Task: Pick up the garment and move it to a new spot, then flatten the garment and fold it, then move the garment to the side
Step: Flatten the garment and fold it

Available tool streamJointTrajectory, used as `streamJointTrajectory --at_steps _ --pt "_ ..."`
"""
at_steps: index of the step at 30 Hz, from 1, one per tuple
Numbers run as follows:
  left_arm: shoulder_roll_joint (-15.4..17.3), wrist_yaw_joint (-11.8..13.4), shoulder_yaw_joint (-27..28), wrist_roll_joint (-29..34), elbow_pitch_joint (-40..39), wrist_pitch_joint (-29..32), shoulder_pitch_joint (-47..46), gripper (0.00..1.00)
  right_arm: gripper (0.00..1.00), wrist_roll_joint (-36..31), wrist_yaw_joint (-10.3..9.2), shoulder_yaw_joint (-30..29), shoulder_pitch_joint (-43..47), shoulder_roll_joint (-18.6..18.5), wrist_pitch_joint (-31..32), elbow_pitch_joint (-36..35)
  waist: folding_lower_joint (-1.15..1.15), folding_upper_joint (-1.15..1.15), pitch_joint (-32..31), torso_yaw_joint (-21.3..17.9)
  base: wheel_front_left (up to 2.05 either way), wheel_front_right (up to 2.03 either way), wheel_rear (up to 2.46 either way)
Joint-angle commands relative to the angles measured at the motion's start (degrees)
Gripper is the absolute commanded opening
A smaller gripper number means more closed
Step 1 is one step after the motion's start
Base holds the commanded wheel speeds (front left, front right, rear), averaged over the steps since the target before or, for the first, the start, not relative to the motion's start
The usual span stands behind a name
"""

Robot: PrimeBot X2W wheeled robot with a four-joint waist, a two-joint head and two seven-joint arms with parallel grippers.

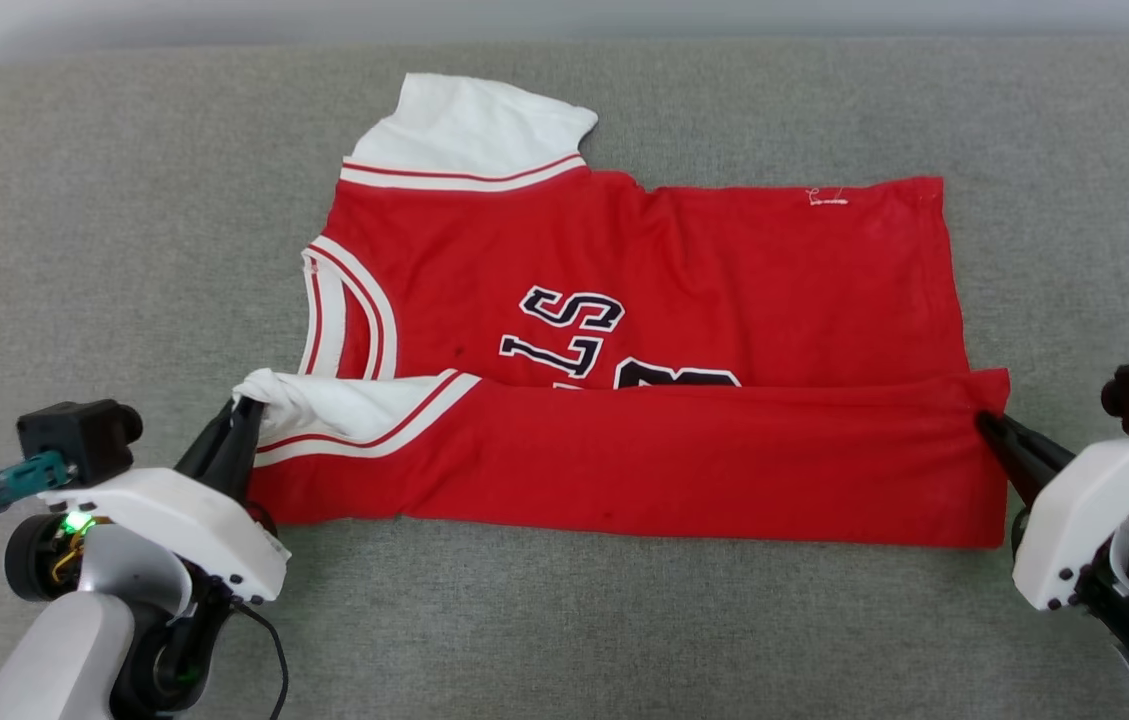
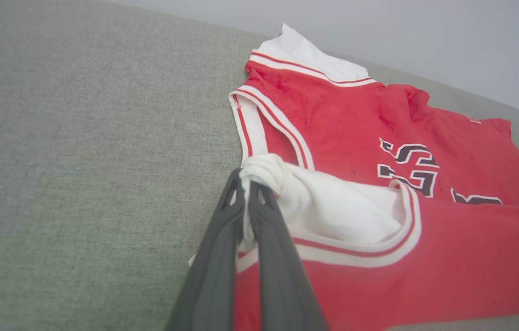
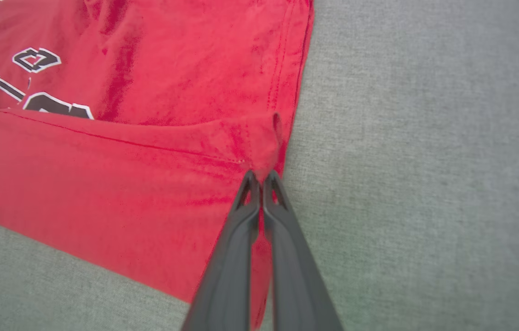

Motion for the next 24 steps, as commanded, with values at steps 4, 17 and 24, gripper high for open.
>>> streamJointTrajectory --at_steps 4,17,24 --pt "-1.28 -2.50 -1.50 -1.05 5.42 0.95 -3.09 0.00 0.00 0.67 -0.04 2.73 -3.97 -1.22 -2.44 4.41 0.00 0.00 2.12 -0.31 0.00 0.00 0.00" --pt "-3.42 -8.38 -3.46 -3.30 18.01 0.86 -7.18 1.00 1.00 2.03 -0.04 7.58 -4.90 -2.37 -14.92 13.14 0.00 0.00 -0.53 -0.19 0.00 0.00 0.00" --pt "-1.91 -8.48 -1.56 -4.06 18.54 -0.74 -6.25 1.00 1.00 0.11 -0.04 7.58 -2.17 -1.66 -25.75 10.09 0.00 0.00 -5.52 -1.22 0.00 0.00 0.00"
